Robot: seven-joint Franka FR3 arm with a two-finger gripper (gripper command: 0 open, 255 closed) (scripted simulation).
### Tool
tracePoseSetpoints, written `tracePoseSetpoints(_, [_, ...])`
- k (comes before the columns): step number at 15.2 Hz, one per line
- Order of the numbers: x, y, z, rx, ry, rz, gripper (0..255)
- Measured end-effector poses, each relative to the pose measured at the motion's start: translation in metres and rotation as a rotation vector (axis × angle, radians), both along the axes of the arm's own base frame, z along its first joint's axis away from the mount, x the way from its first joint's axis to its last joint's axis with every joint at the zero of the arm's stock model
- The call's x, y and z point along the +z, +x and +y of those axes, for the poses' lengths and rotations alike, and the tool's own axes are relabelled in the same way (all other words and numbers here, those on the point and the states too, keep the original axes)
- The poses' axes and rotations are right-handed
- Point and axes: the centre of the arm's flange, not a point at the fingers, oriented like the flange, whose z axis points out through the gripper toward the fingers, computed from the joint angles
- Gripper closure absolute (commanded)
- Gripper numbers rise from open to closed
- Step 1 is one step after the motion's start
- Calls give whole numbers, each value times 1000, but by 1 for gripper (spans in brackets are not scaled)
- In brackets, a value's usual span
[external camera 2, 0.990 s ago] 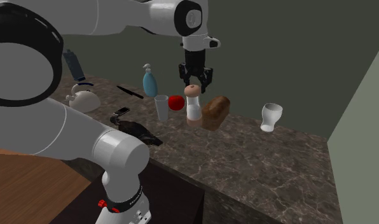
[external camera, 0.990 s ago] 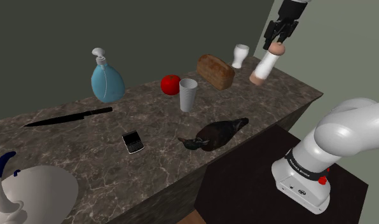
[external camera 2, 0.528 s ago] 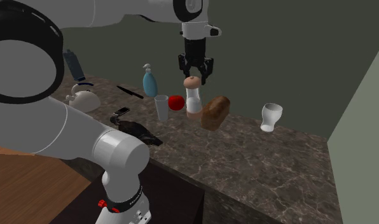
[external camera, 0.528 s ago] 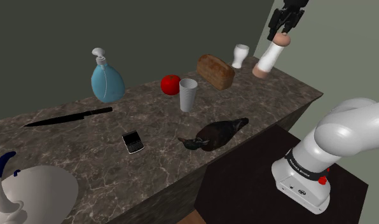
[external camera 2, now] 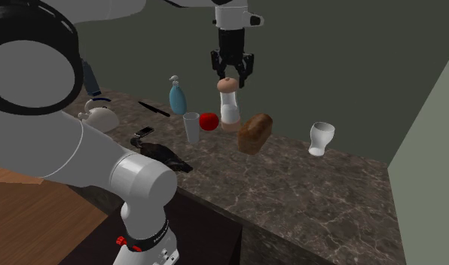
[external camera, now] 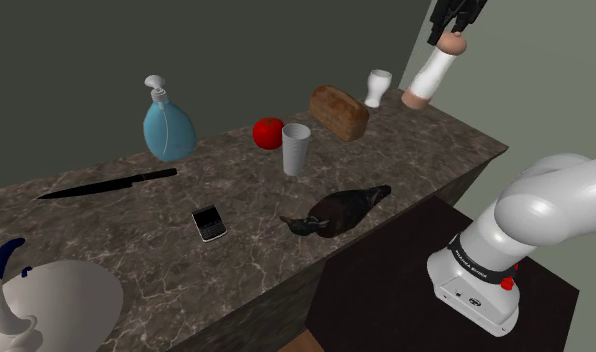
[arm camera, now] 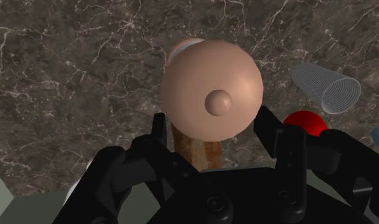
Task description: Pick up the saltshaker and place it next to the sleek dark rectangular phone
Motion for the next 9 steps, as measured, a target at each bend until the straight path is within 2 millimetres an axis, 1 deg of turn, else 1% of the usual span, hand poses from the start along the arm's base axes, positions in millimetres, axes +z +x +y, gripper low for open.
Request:
tracePoseSetpoints(2, [10, -1, 1, 0, 0, 0, 255])
tracePoseSetpoints(3, [12, 1, 6, 0, 0, 0, 255])
tracePoseSetpoints(5, [13, 7, 27, 1, 0, 0, 255])
tracePoseSetpoints(9, [13, 16, 77, 2, -1, 1, 255])
